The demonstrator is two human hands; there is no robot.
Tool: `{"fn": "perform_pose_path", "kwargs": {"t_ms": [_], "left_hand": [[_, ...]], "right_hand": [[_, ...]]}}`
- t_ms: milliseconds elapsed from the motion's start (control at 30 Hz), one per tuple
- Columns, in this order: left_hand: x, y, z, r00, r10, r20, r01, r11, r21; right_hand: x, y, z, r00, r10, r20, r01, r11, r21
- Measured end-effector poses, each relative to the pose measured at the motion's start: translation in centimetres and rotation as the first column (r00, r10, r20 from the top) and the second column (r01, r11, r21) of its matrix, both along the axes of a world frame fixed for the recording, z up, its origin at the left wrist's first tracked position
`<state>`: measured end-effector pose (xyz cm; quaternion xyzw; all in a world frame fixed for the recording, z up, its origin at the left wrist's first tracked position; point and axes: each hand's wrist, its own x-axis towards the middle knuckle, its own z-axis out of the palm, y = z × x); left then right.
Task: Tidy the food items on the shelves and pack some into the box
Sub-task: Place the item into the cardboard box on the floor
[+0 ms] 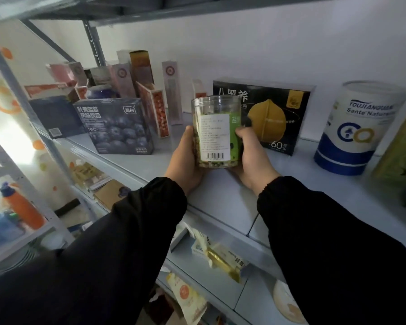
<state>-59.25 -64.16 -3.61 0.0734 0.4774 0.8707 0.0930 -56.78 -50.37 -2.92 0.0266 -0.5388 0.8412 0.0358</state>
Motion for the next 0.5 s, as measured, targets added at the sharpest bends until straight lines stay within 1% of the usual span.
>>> {"fn": "perform_pose_path", "kwargs": {"t_ms": [100, 167, 267, 333, 433, 500], "left_hand": [[0.6, -0.1, 0.1, 0.995, -0.066, -0.071, 0.064, 0.998, -0.029], [0.9, 0.0, 0.2, 0.992, -0.097, -0.085, 0.092, 0.994, -0.061], [0.7, -0.1, 0.1, 0.991, -0.098, -0.089, 0.093, 0.994, -0.062], [0.6, -0.1, 0.2, 0.994, -0.086, -0.07, 0.082, 0.995, -0.064], [0.1, 0.0, 0.1, 0.99, -0.124, -0.071, 0.12, 0.991, -0.061], [-0.5, 0.0, -0.2, 0.99, -0.126, -0.057, 0.122, 0.99, -0.065]], "right_hand": [[0.1, -0.1, 0.2, 0.998, 0.003, -0.059, -0.001, 0.999, 0.038], [0.2, 0.1, 0.2, 0.996, 0.016, -0.092, -0.01, 0.998, 0.06], [0.5, 0.5, 0.3, 0.992, 0.014, -0.123, -0.003, 0.996, 0.092], [0.8, 0.4, 0.6, 0.991, -0.002, -0.137, 0.012, 0.997, 0.075], [1.0, 0.3, 0.9, 0.986, -0.044, -0.16, 0.051, 0.998, 0.04], [1.0, 0.3, 0.9, 0.988, -0.055, -0.146, 0.059, 0.998, 0.025]]}}
